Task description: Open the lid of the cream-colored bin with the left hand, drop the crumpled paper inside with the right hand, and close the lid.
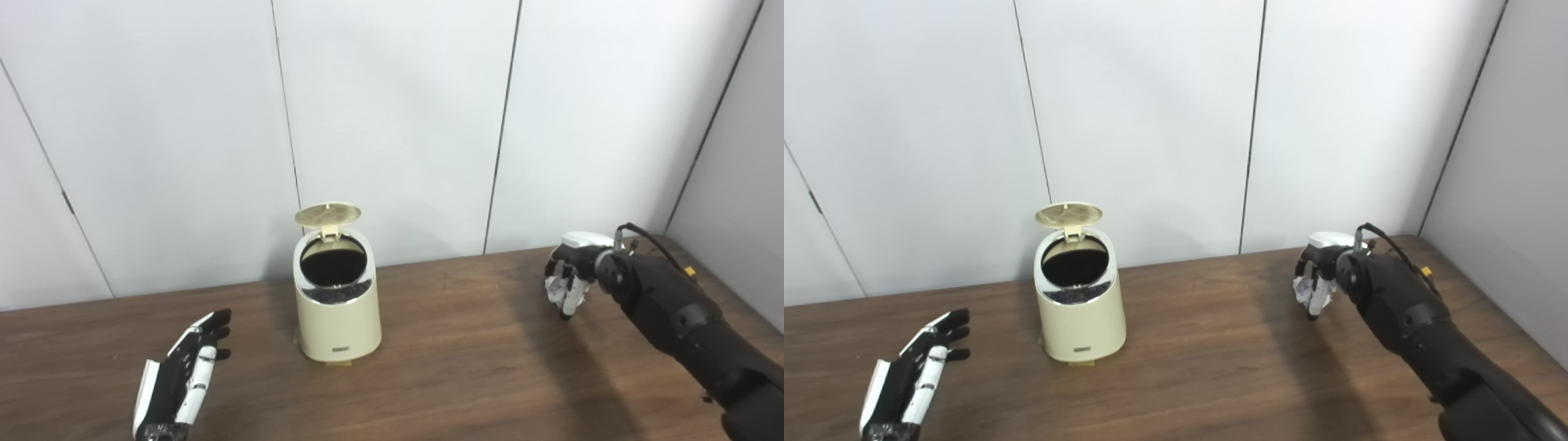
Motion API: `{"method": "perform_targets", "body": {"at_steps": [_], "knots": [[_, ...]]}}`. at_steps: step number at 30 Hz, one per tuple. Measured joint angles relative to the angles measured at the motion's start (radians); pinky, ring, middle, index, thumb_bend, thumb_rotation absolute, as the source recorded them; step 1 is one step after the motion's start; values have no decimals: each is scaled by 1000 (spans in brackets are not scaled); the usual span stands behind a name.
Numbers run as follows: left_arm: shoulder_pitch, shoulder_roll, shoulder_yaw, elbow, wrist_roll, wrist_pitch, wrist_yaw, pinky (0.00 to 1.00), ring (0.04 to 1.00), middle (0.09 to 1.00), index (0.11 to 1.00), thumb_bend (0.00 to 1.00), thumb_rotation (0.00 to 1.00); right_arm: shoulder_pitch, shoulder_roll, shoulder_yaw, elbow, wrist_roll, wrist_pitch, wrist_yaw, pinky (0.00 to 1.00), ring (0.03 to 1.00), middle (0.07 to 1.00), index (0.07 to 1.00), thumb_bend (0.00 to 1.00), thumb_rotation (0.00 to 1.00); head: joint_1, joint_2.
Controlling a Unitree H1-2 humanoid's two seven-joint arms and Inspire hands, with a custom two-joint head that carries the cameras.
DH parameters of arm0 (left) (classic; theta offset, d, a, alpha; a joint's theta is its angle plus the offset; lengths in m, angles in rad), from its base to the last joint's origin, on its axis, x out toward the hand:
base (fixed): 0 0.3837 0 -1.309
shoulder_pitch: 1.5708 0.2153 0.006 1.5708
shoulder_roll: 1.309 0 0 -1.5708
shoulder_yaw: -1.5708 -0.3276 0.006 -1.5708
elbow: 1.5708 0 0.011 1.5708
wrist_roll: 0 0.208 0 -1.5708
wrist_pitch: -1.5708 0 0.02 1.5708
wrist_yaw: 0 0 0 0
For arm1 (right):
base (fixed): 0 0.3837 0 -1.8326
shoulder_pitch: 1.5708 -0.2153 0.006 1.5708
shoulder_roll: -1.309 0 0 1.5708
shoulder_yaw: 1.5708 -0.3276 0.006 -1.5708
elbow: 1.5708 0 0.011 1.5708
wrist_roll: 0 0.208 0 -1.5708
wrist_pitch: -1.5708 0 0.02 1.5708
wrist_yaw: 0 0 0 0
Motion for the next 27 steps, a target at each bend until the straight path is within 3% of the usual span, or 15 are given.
{"method": "perform_targets", "body": {"at_steps": [1,2,4,6,9,13,27], "knots": [[0,0,0,0,0,0,0,712,824,846,850,215,838,2,0,2,-5,-5,3,-6,531,544,521,574,643,11,0,0],[0,0,0,0,0,0,0,713,824,847,851,217,839,7,1,1,-5,-9,5,-27,462,516,505,532,589,5,0,0],[1,0,0,0,1,0,0,715,826,847,852,214,843,19,10,-8,-4,-16,15,-91,428,535,522,491,539,0,0,0],[2,1,1,0,0,0,0,717,827,846,852,214,844,24,20,-9,-5,-29,22,-137,365,490,505,487,532,0,0,0],[2,0,-1,0,2,0,0,707,821,842,845,213,844,24,30,-4,19,-35,16,-186,430,552,549,468,521,0,2,3],[3,0,0,0,2,0,0,711,825,846,847,207,827,20,32,0,38,-35,12,-215,328,423,458,492,531,0,2,3],[3,1,0,0,3,0,0,721,829,847,849,208,836,12,32,16,21,-50,32,-185,343,420,445,491,533,0,-2,8]]}}
